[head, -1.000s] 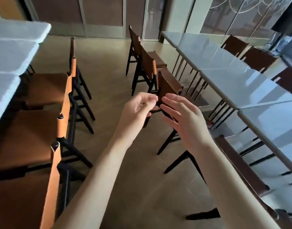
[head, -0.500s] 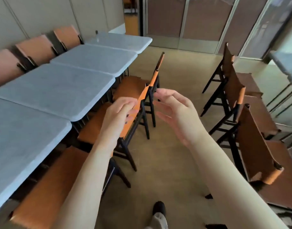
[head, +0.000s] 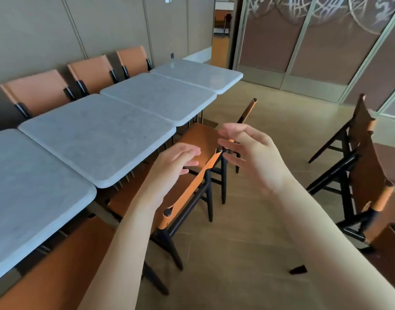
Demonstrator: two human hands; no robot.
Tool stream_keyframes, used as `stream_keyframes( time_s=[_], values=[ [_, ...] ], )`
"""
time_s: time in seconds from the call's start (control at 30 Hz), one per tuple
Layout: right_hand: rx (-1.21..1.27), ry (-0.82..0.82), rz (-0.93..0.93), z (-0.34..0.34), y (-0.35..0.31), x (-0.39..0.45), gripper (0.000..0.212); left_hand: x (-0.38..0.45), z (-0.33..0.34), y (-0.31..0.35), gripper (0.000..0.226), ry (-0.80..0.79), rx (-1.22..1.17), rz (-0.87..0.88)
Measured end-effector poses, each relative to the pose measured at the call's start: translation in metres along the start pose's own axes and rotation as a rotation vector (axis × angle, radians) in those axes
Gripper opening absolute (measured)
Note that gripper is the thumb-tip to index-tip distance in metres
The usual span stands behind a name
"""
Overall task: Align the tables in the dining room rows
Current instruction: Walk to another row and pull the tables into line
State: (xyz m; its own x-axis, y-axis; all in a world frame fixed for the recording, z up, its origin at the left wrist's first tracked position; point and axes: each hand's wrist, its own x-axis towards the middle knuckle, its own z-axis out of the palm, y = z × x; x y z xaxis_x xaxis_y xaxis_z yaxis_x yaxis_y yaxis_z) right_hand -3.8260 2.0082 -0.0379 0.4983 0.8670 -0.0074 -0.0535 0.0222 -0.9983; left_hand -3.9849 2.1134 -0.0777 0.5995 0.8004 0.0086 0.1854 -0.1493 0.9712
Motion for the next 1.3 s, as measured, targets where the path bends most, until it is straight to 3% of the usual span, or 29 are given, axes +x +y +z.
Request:
stream_keyframes(
  time_s=[0.3,0.6,0.77,1.3],
  values=[
    [-0.003,-0.162,0.023,-0.069,0.000,0.129,0.021,0.088,0.048,-0.012,0.034,-0.083,0.120,-0.081],
    [-0.126,-0.407,0.036,-0.143,0.001,0.270,0.020,0.206,0.125,0.008,0.022,0.244,0.016,-0.120],
    [-0.095,-0.443,0.051,-0.164,0.007,0.336,0.019,0.249,0.145,0.004,0.019,0.343,0.032,-0.210],
    [-0.062,-0.624,0.102,-0.136,0.029,0.540,0.016,0.394,0.105,-0.041,0.017,0.878,-0.103,-0.243]
  ],
)
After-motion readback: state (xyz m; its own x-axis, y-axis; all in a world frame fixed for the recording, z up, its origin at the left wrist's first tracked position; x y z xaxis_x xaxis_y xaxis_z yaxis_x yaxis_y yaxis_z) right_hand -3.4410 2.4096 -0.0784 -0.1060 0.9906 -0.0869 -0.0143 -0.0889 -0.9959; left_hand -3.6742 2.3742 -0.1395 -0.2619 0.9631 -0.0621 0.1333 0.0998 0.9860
